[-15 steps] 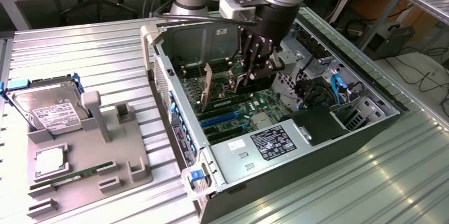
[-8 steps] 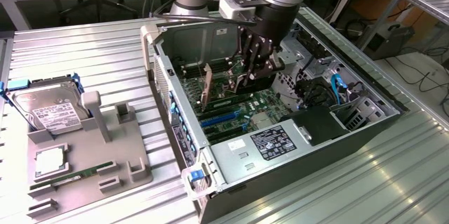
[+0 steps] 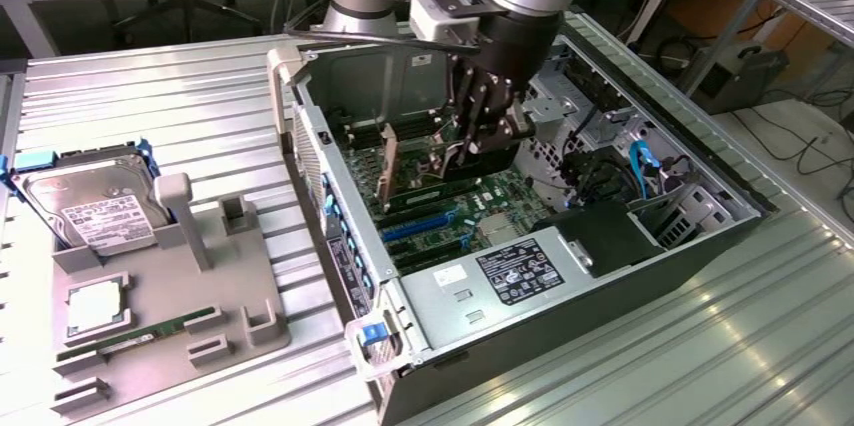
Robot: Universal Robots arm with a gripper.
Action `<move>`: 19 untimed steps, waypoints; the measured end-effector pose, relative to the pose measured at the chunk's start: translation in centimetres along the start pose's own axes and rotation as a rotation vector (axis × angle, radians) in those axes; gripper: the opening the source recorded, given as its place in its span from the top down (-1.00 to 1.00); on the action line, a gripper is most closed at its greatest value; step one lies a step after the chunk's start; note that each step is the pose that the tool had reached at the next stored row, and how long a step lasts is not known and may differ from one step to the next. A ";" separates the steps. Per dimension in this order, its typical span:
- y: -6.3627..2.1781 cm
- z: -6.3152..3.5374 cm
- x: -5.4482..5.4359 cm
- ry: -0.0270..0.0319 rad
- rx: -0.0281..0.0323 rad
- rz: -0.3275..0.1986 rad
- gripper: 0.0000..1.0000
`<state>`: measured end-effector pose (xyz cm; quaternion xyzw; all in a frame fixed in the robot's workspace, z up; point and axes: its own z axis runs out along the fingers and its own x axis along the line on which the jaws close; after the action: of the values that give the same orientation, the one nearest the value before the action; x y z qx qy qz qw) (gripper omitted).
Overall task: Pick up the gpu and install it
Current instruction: 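Insert the gpu into the slot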
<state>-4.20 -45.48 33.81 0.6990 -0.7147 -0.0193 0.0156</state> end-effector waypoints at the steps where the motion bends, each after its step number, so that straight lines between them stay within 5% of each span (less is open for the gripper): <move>1: 0.31 0.15 0.1 -0.0043 -0.0001 0.000 0.47; 8: 2.07 1.51 1.0 -0.0075 0.0008 -0.003 0.47; 19: 2.15 4.02 0.8 -0.0075 0.0004 -0.003 0.47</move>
<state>-6.56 -46.22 29.90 0.7001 -0.7136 -0.0218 0.0127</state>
